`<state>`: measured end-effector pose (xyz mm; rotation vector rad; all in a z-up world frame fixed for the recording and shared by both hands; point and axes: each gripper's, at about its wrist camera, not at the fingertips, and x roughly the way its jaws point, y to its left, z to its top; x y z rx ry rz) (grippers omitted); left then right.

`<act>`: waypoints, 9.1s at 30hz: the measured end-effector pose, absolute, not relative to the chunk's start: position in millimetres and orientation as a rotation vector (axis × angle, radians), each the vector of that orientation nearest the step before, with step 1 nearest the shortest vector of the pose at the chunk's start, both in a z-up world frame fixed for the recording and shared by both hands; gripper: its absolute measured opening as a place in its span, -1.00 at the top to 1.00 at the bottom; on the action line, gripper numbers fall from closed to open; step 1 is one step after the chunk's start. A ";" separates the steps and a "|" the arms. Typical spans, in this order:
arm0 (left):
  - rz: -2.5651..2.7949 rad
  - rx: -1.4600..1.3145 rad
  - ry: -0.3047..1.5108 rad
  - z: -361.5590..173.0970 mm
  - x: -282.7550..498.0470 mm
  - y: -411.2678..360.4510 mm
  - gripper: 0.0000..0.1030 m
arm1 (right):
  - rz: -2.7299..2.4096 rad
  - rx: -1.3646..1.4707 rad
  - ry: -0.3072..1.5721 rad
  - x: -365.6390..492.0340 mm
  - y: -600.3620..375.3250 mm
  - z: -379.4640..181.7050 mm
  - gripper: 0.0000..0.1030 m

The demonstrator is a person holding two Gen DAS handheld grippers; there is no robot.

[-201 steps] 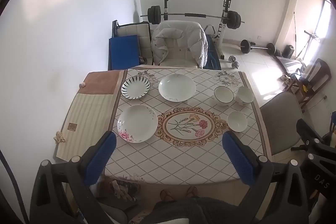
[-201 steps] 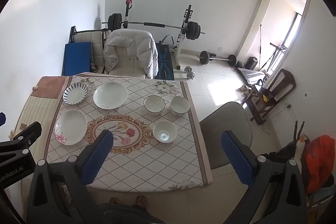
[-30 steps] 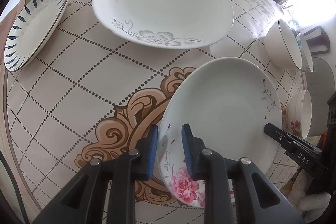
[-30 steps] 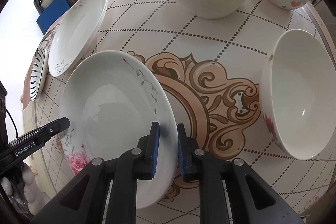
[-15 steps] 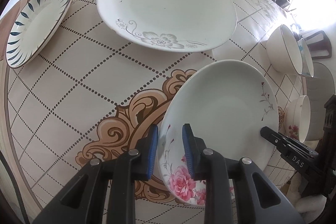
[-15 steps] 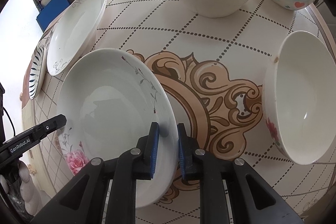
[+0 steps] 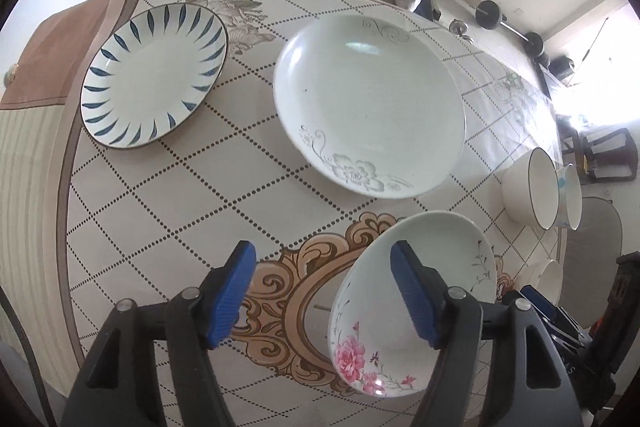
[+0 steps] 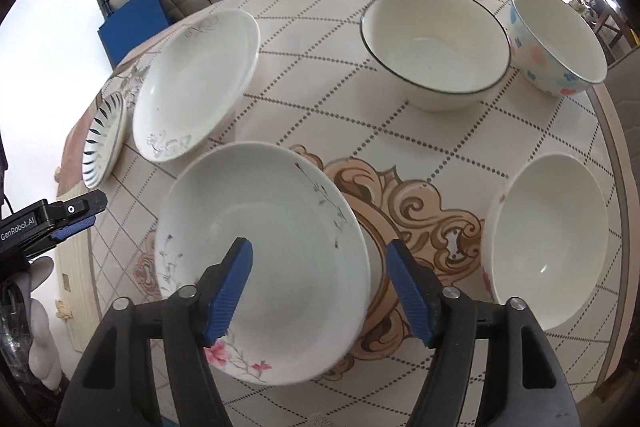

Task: Organize plates and bowls
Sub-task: 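Move both grippers to the grey-floral white plate rim and close them, then lift the grey-floral plate with both grippers toward the pink-flower plate, then lower the grey-floral plate onto the pink-flower plate and open both grippers, then move both grippers to the blue-leaf plate rim and close them, then lift the blue-leaf plate with both grippers over the plate stack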

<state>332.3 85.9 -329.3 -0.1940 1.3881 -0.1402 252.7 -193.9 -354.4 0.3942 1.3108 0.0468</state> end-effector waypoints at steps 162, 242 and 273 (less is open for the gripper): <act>-0.192 0.177 1.589 -402.3 273.2 20.6 0.55 | 0.139 0.421 1.636 262.8 -196.3 -410.7 0.59; 0.156 -0.355 1.561 -402.2 488.1 344.3 0.08 | 0.410 0.341 1.626 544.4 110.6 -411.1 -0.71; 0.083 -0.207 1.487 -371.8 476.2 296.8 0.60 | 0.423 0.282 1.659 538.9 105.3 -420.4 0.75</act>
